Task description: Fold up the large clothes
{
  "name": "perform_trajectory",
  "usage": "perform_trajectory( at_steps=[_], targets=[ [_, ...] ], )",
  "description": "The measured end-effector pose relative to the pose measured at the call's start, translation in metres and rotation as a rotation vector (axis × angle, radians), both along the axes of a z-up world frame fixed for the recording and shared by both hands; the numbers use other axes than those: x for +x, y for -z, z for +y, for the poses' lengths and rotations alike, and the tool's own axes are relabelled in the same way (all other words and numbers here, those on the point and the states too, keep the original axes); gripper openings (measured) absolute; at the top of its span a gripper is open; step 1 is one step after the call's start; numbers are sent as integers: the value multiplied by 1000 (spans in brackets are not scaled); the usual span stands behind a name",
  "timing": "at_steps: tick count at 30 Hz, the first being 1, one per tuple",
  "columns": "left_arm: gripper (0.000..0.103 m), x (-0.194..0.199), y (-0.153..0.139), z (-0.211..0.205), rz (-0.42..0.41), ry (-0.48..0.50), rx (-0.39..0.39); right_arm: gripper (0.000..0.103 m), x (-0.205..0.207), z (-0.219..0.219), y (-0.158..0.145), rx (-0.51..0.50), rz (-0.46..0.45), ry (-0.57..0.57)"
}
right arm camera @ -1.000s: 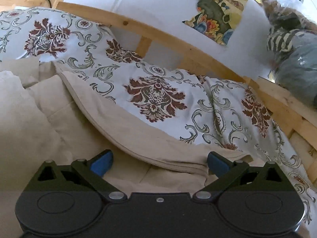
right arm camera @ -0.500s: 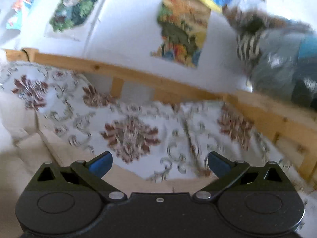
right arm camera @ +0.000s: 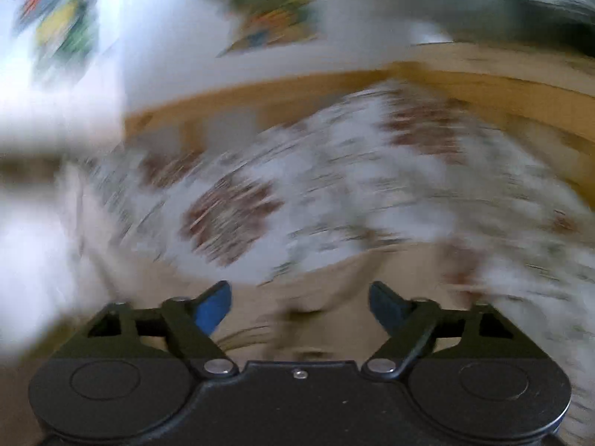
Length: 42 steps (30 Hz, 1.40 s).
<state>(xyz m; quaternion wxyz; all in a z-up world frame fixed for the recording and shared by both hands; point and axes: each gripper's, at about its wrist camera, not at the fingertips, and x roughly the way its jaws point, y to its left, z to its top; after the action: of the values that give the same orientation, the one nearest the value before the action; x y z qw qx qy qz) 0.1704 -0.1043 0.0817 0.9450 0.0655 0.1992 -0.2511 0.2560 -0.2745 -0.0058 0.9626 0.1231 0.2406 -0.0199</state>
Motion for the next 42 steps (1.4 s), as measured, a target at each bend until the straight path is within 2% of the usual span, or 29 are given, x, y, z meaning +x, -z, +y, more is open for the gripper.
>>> perform_trajectory(
  at_steps=[1,3,6,9,10,12,13,18,22,26,27,30,33,34,36,37,38,42],
  targets=[
    [2,1,5,-12,14,7,9,58,-14,-18,-7,36,16,50],
    [2,1,16,-32,47,31,24,54,-43,-52,-18,130,33,84],
    [2,-3,31,-51,68,73,64,54,-97,-96,-13,398,31,78],
    [2,-13,45,-60,72,119,93,57,-130,-119,11,722,38,27],
    [2,-16,49,-62,76,133,104,62,-139,-123,24,841,29,0],
    [2,-26,57,-64,85,163,123,67,-141,-124,39,984,32,-45],
    [2,-30,60,-65,88,174,134,67,-138,-121,43,1008,44,-57],
    [2,-52,78,-71,86,211,195,71,-115,-104,51,1015,53,-127],
    [2,-65,87,-73,62,245,235,69,-100,-97,52,926,48,-146],
    [2,-72,90,-76,59,267,245,47,-90,-87,48,809,29,-180],
    [2,-74,91,-77,50,270,252,46,-88,-85,48,785,32,-186],
    [2,-79,88,-79,13,287,251,19,-93,-83,40,724,2,-200],
    [5,-77,84,-83,10,304,227,14,-104,-81,23,621,-71,-217],
    [7,-75,83,-85,16,306,220,12,-108,-81,19,584,-87,-210],
    [31,-73,80,-85,24,319,198,8,-111,-86,18,560,-96,-172],
    [38,-73,76,-82,30,331,171,6,-112,-89,19,553,-91,-150],
    [49,-73,72,-78,46,347,140,5,-111,-91,21,547,-83,-134],
    [58,-66,59,-54,119,357,26,5,-108,-95,30,547,-46,-110]
  ],
)
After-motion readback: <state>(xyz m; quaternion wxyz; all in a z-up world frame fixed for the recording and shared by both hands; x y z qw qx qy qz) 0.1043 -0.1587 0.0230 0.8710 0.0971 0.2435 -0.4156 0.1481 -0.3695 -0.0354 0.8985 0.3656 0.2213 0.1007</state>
